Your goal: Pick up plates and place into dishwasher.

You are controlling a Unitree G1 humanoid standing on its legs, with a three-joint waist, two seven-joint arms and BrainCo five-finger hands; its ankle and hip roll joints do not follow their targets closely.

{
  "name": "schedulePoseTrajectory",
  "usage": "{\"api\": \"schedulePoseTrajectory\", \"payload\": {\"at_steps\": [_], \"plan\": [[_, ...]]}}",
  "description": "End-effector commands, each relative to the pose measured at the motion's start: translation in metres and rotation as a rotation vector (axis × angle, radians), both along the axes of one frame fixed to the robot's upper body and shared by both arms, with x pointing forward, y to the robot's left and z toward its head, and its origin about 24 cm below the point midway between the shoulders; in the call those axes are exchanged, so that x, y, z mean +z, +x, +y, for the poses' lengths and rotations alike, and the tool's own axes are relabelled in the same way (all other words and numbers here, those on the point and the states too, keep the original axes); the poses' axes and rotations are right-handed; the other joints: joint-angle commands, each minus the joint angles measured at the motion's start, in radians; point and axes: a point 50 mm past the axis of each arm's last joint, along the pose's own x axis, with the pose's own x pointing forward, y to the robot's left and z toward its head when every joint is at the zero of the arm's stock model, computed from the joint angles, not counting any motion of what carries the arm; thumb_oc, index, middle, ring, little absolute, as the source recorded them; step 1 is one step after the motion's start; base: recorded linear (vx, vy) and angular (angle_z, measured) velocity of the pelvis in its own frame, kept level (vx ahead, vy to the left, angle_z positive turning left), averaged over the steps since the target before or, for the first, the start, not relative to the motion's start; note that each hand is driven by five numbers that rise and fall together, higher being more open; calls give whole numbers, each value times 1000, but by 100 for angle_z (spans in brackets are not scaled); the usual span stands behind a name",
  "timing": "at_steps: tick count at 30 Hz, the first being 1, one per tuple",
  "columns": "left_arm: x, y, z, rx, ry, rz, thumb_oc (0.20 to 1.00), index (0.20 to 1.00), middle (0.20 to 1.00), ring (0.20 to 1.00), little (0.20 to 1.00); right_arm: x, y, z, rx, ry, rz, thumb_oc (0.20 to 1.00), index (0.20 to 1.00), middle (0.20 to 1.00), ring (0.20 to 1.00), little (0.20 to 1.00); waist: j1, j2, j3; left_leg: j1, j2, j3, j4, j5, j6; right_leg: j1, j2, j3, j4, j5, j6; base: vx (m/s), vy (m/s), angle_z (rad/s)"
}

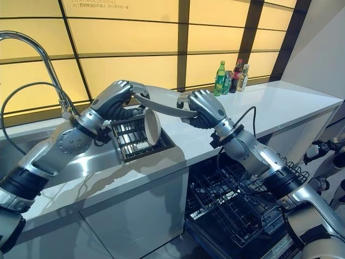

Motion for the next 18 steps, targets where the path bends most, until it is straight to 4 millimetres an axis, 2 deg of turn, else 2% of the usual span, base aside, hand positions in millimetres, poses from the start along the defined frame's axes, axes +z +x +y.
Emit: {"api": "schedulePoseTrajectory", "payload": {"at_steps": [1, 6, 8, 11, 16, 18], "plan": [[32, -16, -10, -101, -88, -111, 1000, 1000, 1000, 1000, 1000, 33, 9, -35, -158, 20, -90, 200, 200, 200, 200, 200, 32, 12, 51, 15, -76, 22, 33, -168, 45, 63, -11, 36, 15, -174, 91, 0, 0, 0], [24, -2, 17, 107, -21, -138, 1000, 1000, 1000, 1000, 1000, 25, 6, -49, -188, 18, -23, 200, 200, 200, 200, 200, 14, 16, 53, 24, -73, 39, 25, -168, 47, 60, -7, 50, 12, -169, 96, 0, 0, 0], [22, 5, 47, 274, 17, -196, 1000, 1000, 1000, 1000, 1000, 14, 1, -63, -213, 14, 44, 200, 200, 200, 200, 200, -6, 18, 54, 26, -72, 53, 23, -168, 47, 56, -4, 65, 9, -166, 100, 29, 23, -8], [17, 10, 80, 457, 118, -259, 1000, 1000, 1000, 1000, 1000, 1, -10, -82, -221, 32, 141, 200, 200, 200, 200, 200, -34, 22, 57, 25, -67, 74, 20, -165, 46, 46, -1, 82, 9, -159, 104, 24, 21, -15], [12, 18, 134, 711, 186, -226, 1000, 1000, 1000, 1000, 1000, -12, -25, -101, -213, 28, 304, 200, 200, 200, 200, 200, -84, 31, 66, 26, -61, 115, 17, -162, 42, 31, 5, 110, 9, -147, 109, 34, 41, -16], [14, 17, 148, 779, 212, -226, 1000, 1000, 1000, 1000, 1000, -15, -29, -107, -202, 39, 379, 200, 200, 200, 200, 200, -99, 34, 71, 26, -61, 128, 15, -161, 42, 27, 6, 118, 9, -145, 110, 34, 51, -23]]}}
